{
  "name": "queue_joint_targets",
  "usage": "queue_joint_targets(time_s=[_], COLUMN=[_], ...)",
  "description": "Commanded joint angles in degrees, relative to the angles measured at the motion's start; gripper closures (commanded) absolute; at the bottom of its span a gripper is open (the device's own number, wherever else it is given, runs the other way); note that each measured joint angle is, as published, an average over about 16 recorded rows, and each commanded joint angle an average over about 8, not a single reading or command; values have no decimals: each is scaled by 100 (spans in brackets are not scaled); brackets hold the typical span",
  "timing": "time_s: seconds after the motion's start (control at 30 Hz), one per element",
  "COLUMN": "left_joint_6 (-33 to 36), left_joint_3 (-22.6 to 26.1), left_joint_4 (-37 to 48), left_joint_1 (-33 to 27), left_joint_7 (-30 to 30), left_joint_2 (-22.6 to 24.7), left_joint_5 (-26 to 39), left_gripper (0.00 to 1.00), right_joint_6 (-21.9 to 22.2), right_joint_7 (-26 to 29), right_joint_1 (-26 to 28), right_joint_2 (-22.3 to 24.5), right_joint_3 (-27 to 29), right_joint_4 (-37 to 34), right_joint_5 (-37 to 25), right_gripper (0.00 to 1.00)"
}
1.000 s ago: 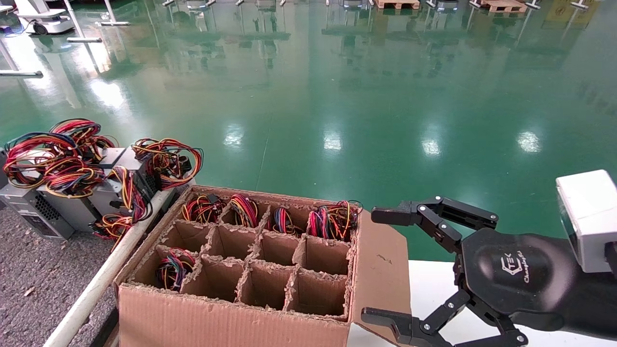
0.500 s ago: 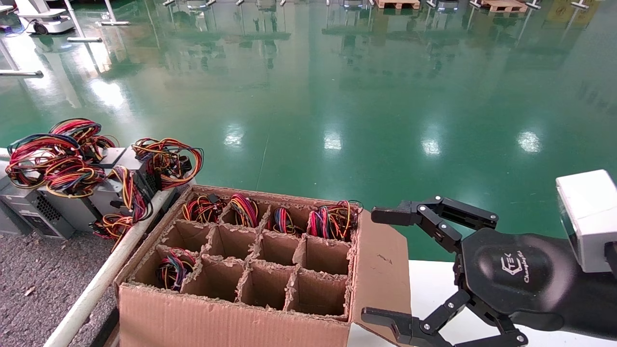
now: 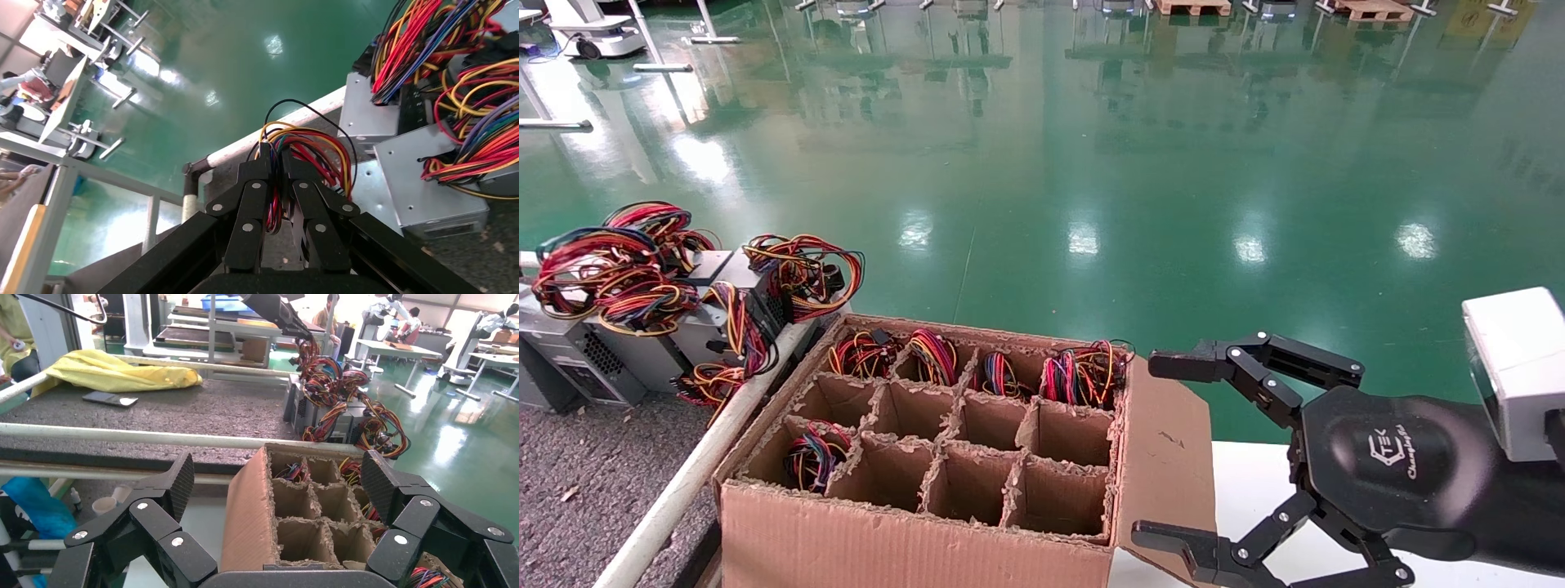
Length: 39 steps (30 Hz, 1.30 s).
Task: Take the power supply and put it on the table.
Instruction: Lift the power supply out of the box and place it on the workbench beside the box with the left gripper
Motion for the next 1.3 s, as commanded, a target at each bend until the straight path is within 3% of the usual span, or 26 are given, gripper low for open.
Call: queue_joint_targets(time_s=[0.03,0.9,1.2,1.23,1.3], left_joint_6=[-3,-524,-799,-813,-824], left_joint_3=[1,81,116,114,111], left_joint_4=[106,1946,2081,2081,2081], left_joint_1=[-58,-767,-778,-771,-758], left_joint_7=[-3,288,406,417,433], left_joint_2=[34,420,433,434,435], left_joint_5=[-1,-26,-51,-55,-59], left_gripper=[100,100,100,95,71], right_joint_6=[0,0,0,1,1], right_joint_7=[0,0,-1,-1,-1], right_joint_1=[0,0,0,0,0], right_joint_2=[0,0,0,0,1], right_joint_3=[0,-1,-1,-1,-1], right_joint_4=[0,0,0,0,-1], right_joint_5=[0,1,1,1,1], right_gripper=[0,0,0,0,0])
